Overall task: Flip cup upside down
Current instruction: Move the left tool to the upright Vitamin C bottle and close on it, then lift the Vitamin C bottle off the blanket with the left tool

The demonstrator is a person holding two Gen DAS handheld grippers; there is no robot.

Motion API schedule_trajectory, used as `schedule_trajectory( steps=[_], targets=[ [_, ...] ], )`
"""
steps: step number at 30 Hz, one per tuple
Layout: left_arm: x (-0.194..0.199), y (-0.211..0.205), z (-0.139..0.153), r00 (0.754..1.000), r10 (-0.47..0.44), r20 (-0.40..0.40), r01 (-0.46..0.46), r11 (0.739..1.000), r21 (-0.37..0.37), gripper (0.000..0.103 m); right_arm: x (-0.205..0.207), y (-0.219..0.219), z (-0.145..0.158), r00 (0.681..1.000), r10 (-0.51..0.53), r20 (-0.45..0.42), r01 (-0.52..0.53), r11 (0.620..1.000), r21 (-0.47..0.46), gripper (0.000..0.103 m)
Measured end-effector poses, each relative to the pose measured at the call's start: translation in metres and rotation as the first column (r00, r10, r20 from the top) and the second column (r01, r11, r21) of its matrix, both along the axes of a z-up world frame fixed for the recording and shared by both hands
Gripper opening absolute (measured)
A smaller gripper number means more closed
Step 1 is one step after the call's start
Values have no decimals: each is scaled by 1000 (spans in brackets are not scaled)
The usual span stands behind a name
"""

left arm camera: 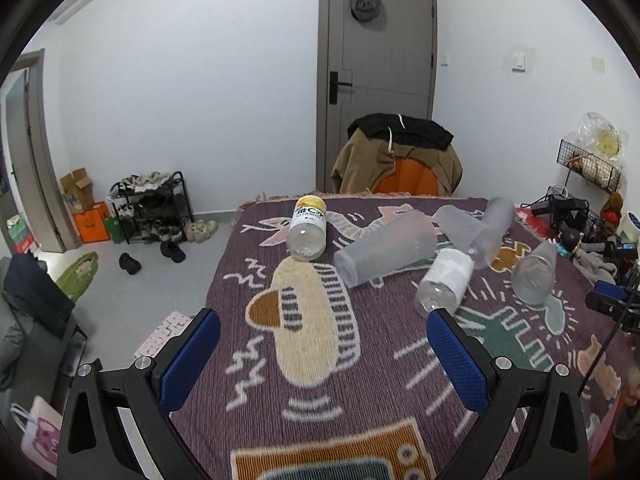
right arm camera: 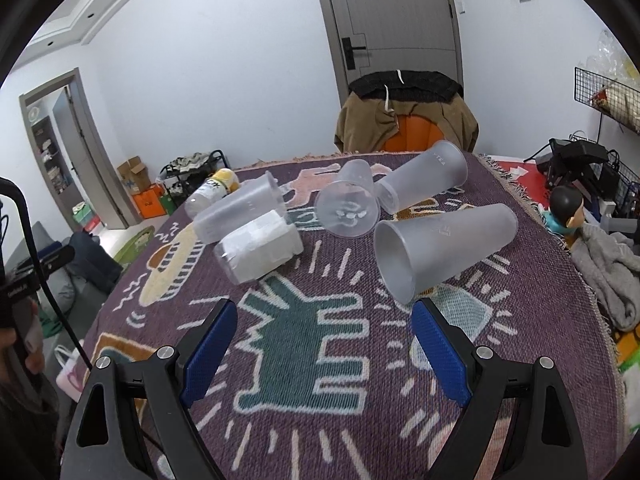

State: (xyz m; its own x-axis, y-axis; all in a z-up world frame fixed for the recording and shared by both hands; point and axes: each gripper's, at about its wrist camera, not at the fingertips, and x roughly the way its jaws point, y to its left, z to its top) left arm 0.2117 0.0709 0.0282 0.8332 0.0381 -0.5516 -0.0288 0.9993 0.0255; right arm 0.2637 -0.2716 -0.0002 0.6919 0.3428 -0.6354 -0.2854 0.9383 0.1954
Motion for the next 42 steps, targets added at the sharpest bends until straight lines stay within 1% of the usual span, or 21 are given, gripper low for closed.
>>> schedule_trajectory(
  steps=[3,9,19,24,29,30,33,36,39,42],
  targets=[
    [27,1,1,1000,-6,-30,6,1000,8,103,13,-5,-2,1000,-21,-15,22,1000,6,89],
    [75,5,-4,995,-20,-93,18,1000,-19,103,42,-10,1,998,-56,-35,56,998,-6,89],
    [161,20,-22,979,-19,-202,8,998,-55,103,101,-6,7,996,-45,-81,42,999,-34,89],
    [206,29,-32,967,-16,-254,2,998,-55,103,133,0,4,993,-52,-109,46,997,-59,89],
    [248,32,-51,950,-15,-313,-2,999,-55,99,161,2,-4,986,-82,-145,71,995,-76,89],
    [259,33,-57,943,-11,-331,-7,999,-53,95,165,3,-4,985,-85,-149,74,994,-78,89],
    [277,36,-70,929,-16,-370,-9,998,-66,93,173,3,-7,983,-92,-158,80,994,-80,89],
    [294,36,-81,916,-10,-401,-11,999,-50,91,183,4,-12,978,-94,-184,81,994,-75,89],
    [311,40,-93,900,17,-436,-33,999,-30,86,189,6,-16,974,-102,-200,88,993,-77,89],
    [326,42,-104,878,24,-479,-41,999,-26,85,192,9,-19,974,-99,-205,84,993,-79,89]
  ],
)
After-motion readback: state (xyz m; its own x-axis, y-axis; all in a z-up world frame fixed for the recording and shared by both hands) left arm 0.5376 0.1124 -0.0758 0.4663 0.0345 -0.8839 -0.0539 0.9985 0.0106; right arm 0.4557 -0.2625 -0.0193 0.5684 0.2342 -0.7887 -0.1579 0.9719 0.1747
